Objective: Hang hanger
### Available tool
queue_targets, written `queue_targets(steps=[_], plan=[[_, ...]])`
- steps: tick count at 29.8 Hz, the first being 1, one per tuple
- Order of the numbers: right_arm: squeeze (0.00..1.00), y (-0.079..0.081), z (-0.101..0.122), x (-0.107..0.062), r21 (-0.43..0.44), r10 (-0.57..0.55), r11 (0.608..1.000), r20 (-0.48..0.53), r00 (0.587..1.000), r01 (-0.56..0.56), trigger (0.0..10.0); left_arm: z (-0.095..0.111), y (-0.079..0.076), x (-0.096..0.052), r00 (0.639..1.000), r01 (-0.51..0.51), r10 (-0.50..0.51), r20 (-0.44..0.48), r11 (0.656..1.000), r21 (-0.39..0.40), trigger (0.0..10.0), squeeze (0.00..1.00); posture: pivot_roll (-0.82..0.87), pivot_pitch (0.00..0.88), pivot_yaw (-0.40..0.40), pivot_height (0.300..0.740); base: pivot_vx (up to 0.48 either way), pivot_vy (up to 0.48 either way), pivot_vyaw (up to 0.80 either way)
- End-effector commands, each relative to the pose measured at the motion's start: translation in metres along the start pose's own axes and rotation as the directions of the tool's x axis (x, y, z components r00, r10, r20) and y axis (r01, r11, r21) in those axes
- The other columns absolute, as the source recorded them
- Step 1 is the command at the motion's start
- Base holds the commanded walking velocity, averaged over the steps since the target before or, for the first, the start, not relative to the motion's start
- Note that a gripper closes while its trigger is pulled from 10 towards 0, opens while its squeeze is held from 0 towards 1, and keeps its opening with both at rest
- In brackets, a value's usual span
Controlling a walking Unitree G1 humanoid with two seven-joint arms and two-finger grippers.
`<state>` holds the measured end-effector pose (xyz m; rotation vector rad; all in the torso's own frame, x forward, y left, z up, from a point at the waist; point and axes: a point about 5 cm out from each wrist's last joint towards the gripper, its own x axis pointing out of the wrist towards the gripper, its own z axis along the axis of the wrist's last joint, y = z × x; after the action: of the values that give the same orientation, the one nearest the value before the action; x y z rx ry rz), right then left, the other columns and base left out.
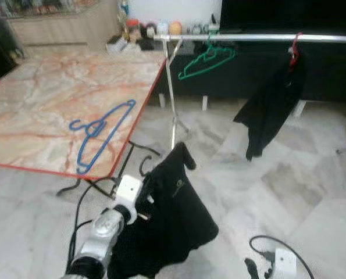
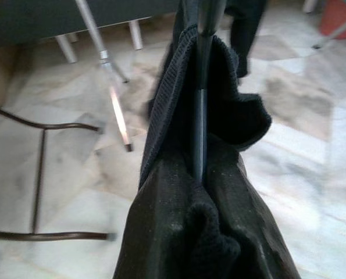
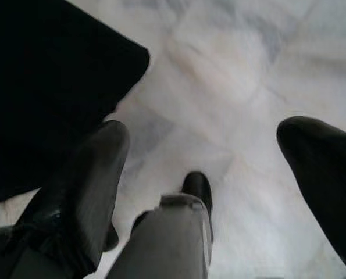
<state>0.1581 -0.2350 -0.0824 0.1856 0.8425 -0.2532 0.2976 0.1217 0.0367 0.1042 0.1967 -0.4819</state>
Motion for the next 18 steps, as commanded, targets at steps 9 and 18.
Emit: queue_targets(steps=[9,18], plan=[[0.0,0.0031,-0.0022,0.0,0.013,0.003,1.0,-0.006,1.0,-0.003,10.0,0.0092,0.0099,-0.0001,0.999,-0.025,0.024,0.034,0.999,0.023,10.0,0.0,-0.05,0.0,0.071,0.74,-0.302,0.0,0.0],[0.0,0.0029,-0.002,0.0001,0.011,0.003,1.0,-0.007,1.0,-0.003,10.0,0.0092,0.0099,0.0004,0.999,-0.026,0.026,0.034,0.999,0.021,10.0,0.0,-0.05,0.0,0.069,0.74,-0.303,0.0,0.0]])
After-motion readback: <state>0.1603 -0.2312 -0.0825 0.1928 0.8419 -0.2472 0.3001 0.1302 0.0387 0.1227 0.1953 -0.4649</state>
